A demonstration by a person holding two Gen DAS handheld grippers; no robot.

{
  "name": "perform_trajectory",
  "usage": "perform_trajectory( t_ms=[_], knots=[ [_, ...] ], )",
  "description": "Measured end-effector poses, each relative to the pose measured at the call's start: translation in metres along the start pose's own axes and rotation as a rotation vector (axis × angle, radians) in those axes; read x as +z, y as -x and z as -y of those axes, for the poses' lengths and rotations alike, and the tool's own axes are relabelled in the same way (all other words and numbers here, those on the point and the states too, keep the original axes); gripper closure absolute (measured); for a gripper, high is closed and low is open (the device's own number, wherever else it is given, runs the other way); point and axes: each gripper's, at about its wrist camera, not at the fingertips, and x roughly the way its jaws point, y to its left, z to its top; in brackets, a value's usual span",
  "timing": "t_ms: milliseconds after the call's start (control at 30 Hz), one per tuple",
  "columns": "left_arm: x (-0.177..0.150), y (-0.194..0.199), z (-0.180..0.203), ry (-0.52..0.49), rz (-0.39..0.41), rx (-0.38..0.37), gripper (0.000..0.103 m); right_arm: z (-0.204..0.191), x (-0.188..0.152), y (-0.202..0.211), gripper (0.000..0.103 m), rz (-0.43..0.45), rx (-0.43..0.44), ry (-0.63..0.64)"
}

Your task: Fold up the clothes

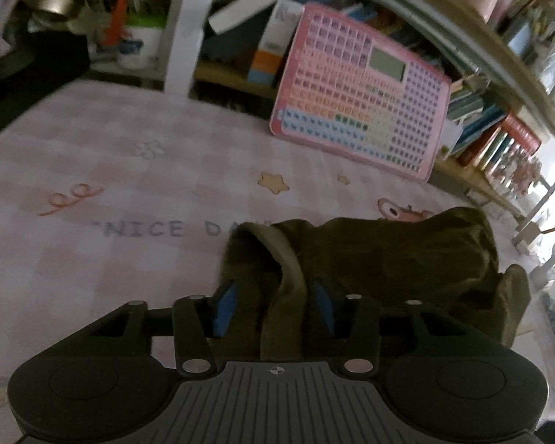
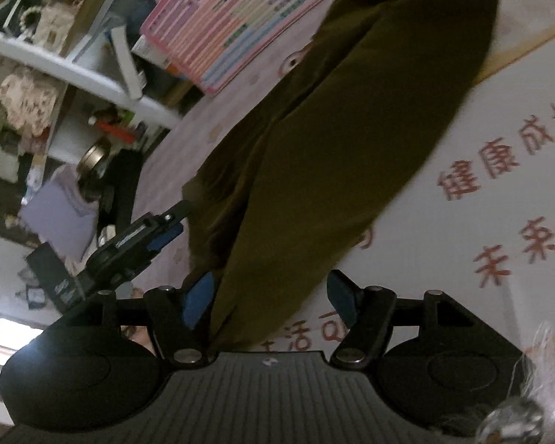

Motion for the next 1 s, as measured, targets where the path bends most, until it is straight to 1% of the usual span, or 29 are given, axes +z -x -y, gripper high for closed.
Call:
perform_trajectory(
  t_ms=[33, 67, 100, 200, 233, 267, 300, 333, 367, 400, 467, 500, 567, 633, 700, 767, 800, 933, 1000],
  knots=[
    [0.001, -0.006, 0.0, 0.004, -0.018, -0.008, 0.093, 0.001, 0.0, 0.0, 0.037, 0.006, -0.006, -0.009],
    [0.001, -0.006, -0.002, 0.017, -0.018, -0.016, 0.102, 0.003, 0.001, 0.001, 0.037, 0.012, -0.012, -0.018],
    [0.003, 0.003, -0.005, 0.045, 0.022, -0.033, 0.101, 0.007, 0.002, 0.004, 0.037, 0.018, -0.018, -0.026],
    [0.012, 0.045, -0.015, 0.148, 0.194, -0.107, 0.102, 0.014, 0.003, 0.011, 0.037, 0.036, -0.033, -0.045],
    [0.014, 0.051, -0.02, 0.166, 0.225, -0.104, 0.101, 0.015, 0.003, 0.014, 0.037, 0.042, -0.038, -0.051],
    [0.016, 0.053, -0.027, 0.172, 0.24, -0.083, 0.101, 0.017, 0.004, 0.016, 0.037, 0.048, -0.042, -0.056],
    [0.016, 0.045, -0.035, 0.181, 0.217, -0.043, 0.101, 0.019, 0.004, 0.018, 0.037, 0.054, -0.047, -0.062],
    [0.016, 0.031, -0.046, 0.193, 0.17, 0.009, 0.101, 0.021, 0.004, 0.018, 0.037, 0.056, -0.05, -0.072],
    [0.015, 0.015, -0.059, 0.224, 0.124, 0.056, 0.101, 0.022, 0.004, 0.018, 0.037, 0.057, -0.052, -0.077],
    [0.013, 0.002, -0.071, 0.259, 0.092, 0.082, 0.1, 0.022, 0.005, 0.017, 0.037, 0.057, -0.055, -0.078],
    [0.011, -0.006, -0.083, 0.305, 0.099, 0.075, 0.094, 0.021, 0.005, 0.017, 0.037, 0.057, -0.06, -0.066],
    [0.011, -0.007, -0.086, 0.317, 0.1, 0.071, 0.093, 0.02, 0.005, 0.017, 0.037, 0.057, -0.063, -0.06],
    [0.012, -0.007, -0.085, 0.316, 0.092, 0.073, 0.09, 0.02, 0.006, 0.016, 0.037, 0.057, -0.07, -0.054],
    [0.012, 0.002, -0.08, 0.293, 0.108, 0.105, 0.085, 0.024, 0.008, 0.017, 0.037, 0.064, -0.084, -0.059],
    [0.011, 0.016, -0.076, 0.275, 0.143, 0.135, 0.084, 0.029, 0.012, 0.018, 0.037, 0.075, -0.101, -0.069],
    [0.003, 0.038, -0.067, 0.26, 0.191, 0.104, 0.084, 0.037, 0.018, 0.021, 0.037, 0.096, -0.114, -0.083],
    [-0.001, 0.049, -0.061, 0.247, 0.202, 0.082, 0.084, 0.041, 0.022, 0.022, 0.037, 0.106, -0.12, -0.089],
    [-0.036, 0.08, -0.038, 0.199, 0.189, 0.034, 0.084, 0.059, 0.043, 0.022, 0.037, 0.153, -0.153, -0.115],
    [-0.051, 0.088, -0.031, 0.206, 0.173, 0.044, 0.084, 0.071, 0.057, 0.024, 0.037, 0.182, -0.161, -0.13]
  ],
)
